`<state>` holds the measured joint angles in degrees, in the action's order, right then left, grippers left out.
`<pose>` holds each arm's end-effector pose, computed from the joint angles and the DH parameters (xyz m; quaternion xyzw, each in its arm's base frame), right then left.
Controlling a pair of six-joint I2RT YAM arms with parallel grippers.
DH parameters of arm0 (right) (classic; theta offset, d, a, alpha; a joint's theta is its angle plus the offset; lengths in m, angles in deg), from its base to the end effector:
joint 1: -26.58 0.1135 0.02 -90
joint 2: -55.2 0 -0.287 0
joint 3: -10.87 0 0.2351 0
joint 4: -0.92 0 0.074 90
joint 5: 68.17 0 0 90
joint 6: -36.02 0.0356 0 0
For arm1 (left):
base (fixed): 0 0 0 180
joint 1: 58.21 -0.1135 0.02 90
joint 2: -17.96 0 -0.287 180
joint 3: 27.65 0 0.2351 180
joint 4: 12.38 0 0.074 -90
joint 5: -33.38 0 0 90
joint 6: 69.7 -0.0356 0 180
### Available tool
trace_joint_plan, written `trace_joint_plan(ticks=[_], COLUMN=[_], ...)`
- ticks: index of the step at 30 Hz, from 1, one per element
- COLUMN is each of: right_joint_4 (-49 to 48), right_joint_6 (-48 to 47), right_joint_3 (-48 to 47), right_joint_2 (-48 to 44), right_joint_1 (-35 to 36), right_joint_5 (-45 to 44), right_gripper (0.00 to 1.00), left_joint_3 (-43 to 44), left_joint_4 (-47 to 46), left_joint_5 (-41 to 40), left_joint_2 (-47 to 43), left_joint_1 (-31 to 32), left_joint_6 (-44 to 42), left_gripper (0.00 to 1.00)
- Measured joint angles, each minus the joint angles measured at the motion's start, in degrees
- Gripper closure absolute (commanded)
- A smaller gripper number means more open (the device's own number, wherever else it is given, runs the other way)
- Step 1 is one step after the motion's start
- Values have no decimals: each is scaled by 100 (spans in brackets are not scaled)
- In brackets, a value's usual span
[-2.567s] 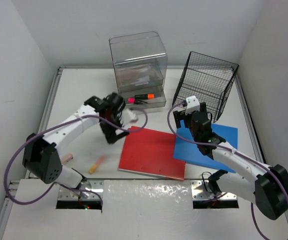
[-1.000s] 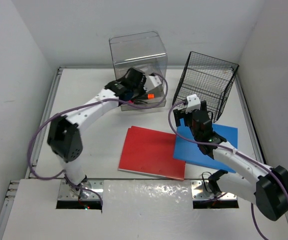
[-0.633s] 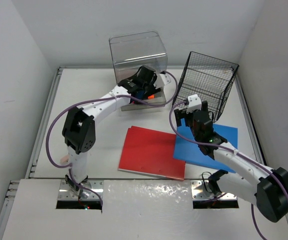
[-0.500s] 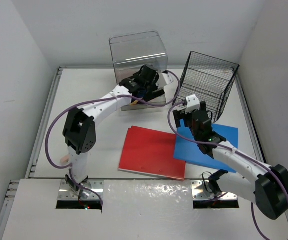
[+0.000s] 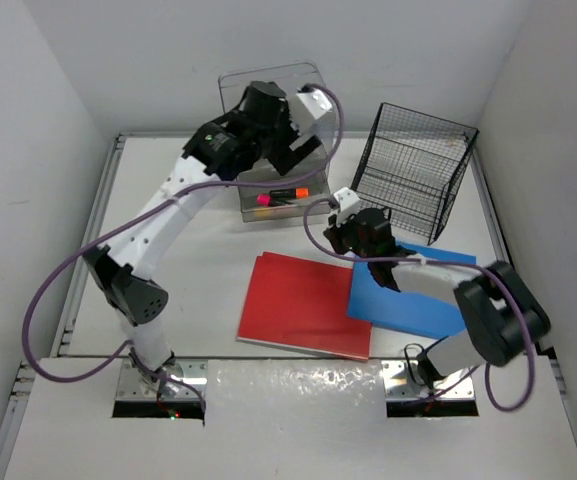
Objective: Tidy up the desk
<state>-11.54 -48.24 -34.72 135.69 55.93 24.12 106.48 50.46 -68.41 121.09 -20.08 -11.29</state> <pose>0.2317 0.1319 0.2202 -0.1809 0.8112 0.1834 0.5250 0.3028 -0.2284 0.4567 0.4559 0.7419 0.0620 0.4878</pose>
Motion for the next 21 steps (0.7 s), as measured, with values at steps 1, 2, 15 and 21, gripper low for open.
trace_joint_plan(ticks=[1,2,15,21], right_joint_4=[-131,-275,-1930,-2387], right_joint_6=[129,243,944,754], right_joint_3=[-140,-302,-1228,-1427], right_joint_2=[289,597,2656,2907], right_joint_1=[2,2,55,81], right_joint_5=[122,234,693,520], right_gripper=[100,100,100,100], left_joint_3=[33,59,-660,-660], left_joint_4=[-20,-66,-2334,-3193], left_joint_5=[-39,-90,-1497,-1611], left_joint_2=[-85,-157,332,660], left_joint_1=[-74,-160,-1438,-1436], left_joint_6=[44,76,-79,-122], left_gripper=[4,3,1,1])
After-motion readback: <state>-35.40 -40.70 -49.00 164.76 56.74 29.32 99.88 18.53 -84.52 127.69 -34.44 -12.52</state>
